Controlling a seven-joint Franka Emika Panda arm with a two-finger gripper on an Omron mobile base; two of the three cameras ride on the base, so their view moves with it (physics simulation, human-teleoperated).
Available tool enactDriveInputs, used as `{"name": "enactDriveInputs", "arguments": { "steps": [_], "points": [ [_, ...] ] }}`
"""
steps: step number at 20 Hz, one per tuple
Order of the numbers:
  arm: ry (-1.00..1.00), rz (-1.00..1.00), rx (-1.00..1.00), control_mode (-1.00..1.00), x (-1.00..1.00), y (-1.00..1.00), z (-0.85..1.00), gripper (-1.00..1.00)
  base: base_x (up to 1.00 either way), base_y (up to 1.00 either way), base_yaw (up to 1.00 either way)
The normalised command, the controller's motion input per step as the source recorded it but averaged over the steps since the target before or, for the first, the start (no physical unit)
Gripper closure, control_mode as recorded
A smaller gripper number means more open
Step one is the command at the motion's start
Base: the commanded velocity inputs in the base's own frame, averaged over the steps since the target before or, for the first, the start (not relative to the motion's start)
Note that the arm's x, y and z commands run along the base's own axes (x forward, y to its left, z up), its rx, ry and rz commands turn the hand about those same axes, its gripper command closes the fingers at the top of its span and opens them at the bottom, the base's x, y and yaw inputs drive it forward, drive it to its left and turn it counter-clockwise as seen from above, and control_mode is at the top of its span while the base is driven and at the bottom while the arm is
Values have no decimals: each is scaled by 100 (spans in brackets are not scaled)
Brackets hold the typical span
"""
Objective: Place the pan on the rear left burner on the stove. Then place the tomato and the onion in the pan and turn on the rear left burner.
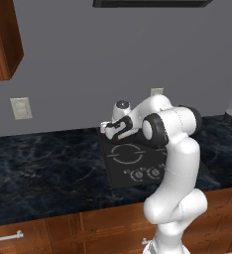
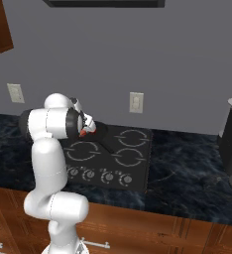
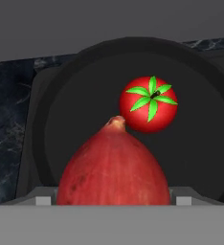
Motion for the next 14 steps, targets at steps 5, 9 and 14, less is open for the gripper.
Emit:
{"name": "enactDriveInputs", "arguments": {
  "steps": [5,9,14],
  "points": [
    [0,0,0,-100,0,0,0,-100,0,0,0],
    [0,0,0,-100,0,0,0,-100,0,0,0],
    [-1,0,0,-100,0,0,0,-100,0,0,0]
  ]
}}
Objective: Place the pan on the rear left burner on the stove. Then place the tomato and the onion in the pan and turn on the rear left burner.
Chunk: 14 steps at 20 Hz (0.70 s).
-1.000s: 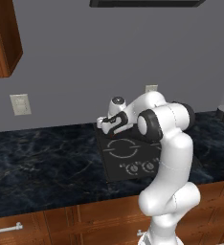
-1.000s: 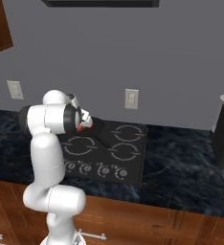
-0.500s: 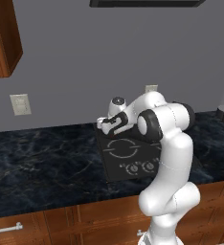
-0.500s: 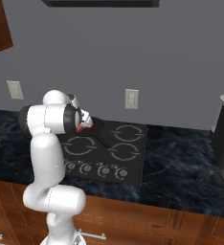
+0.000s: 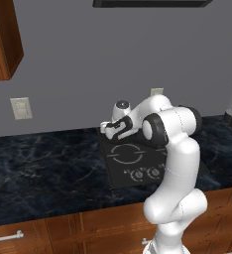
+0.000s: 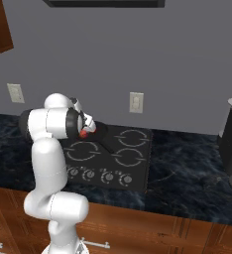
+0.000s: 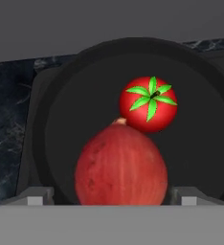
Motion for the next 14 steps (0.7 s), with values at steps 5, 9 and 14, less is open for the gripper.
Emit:
{"name": "enactDriveInputs", "arguments": {
  "steps": [5,9,14],
  "points": [
    [-5,0,0,-100,0,0,0,-100,0,0,0],
    [-2,0,0,-100,-18,0,18,-100,0,0,0],
    [0,0,0,-100,-71,0,23,-100,0,0,0]
  ]
}}
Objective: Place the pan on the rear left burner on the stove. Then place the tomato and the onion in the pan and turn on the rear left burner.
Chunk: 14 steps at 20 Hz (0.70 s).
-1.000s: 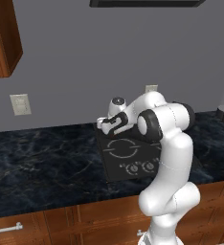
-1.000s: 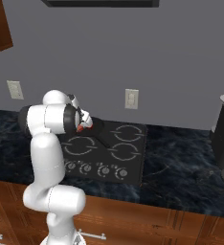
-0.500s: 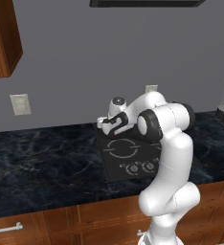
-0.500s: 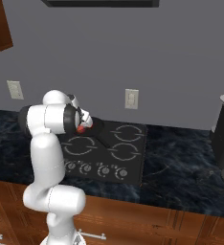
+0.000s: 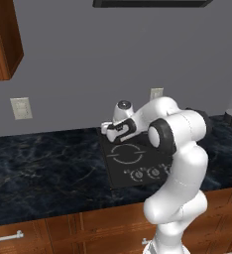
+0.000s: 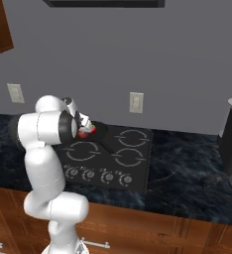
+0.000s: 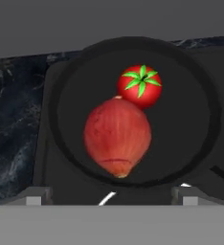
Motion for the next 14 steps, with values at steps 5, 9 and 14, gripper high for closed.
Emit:
{"name": "enactDriveInputs", "arguments": {
  "steps": [5,9,14],
  "points": [
    [-2,0,0,-100,-88,-15,15,-100,0,0,0],
    [-7,0,0,-100,-62,-34,19,-100,0,0,0],
    [-7,0,0,-100,-53,-39,19,-100,0,0,0]
  ]
}}
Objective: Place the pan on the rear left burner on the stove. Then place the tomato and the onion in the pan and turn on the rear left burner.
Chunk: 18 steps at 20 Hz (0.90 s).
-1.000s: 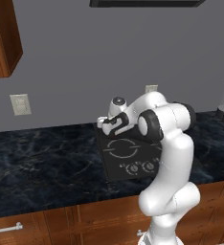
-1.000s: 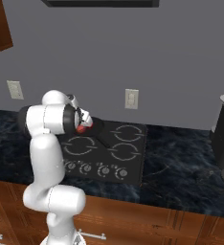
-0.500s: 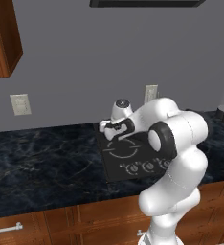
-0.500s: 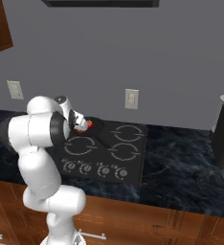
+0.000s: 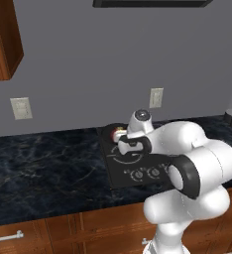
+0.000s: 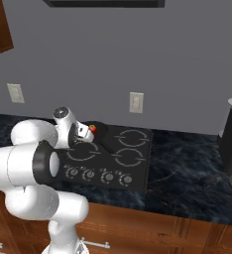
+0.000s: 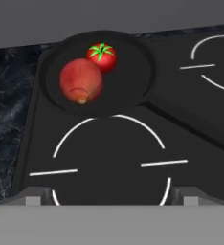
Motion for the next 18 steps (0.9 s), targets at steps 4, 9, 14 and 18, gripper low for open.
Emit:
{"name": "enactDriveInputs", "arguments": {
  "steps": [4,9,14,18],
  "points": [
    [0,0,0,-100,-53,-33,0,-100,0,0,0],
    [2,0,0,-100,-35,-13,-7,-100,0,0,0],
    [5,0,0,-100,-8,-17,-21,-100,0,0,0],
    [0,0,0,-100,0,-18,-13,-100,0,0,0]
  ]
}}
